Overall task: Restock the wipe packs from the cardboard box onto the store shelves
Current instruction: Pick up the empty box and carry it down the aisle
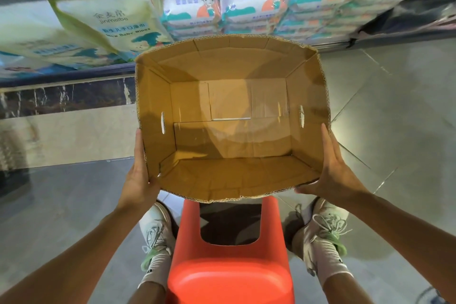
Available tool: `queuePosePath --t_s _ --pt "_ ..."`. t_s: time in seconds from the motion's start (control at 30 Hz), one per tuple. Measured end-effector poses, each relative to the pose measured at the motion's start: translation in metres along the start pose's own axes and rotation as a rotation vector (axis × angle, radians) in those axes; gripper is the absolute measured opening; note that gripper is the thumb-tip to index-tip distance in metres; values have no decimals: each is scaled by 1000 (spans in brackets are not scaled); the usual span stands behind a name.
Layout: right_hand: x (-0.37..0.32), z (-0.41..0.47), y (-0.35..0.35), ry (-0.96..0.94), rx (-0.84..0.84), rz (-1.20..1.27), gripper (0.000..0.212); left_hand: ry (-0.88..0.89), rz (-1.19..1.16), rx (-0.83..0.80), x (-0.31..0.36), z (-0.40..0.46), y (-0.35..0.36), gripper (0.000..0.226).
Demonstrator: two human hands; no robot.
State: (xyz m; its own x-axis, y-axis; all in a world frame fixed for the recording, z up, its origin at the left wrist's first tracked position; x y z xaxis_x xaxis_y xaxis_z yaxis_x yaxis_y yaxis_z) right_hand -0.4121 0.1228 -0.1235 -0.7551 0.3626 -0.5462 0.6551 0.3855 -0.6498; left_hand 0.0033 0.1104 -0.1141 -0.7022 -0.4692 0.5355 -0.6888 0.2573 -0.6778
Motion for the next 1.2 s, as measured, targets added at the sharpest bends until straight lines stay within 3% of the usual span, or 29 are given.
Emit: queuePosePath --t_s 0.13,0.37,0.57,0.93,1.2 --pt "1 -19 -22 41 26 36 160 62 48 -46 27 -7 -4 113" --pt "14 -96 -106 96 119 101 156 173 69 -138 119 -48 -7 100" --pt "35 -189 -194 200 211 243 149 224 49 -327 229 -94 0 137" --pt "106 -394 -382 387 614 467 151 664 171 -615 543 -207 52 149" --pt "195 -519 -539 453 849 602 151 972 176 -605 780 -346 126 152"
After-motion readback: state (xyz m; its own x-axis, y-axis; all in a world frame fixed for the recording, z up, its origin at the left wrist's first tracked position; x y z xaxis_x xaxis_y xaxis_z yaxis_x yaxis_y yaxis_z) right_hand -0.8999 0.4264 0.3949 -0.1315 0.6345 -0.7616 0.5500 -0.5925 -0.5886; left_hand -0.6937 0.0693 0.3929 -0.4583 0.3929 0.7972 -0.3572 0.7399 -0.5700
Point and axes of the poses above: each hand's wrist, its own z-axis towards the middle knuckle, its own y-axis out of the palm, x = y × z, the point moved 8 cm from there along z, towards the middle knuckle, and after that the axes turned 8 degrees about x, right-handed, at the moved point
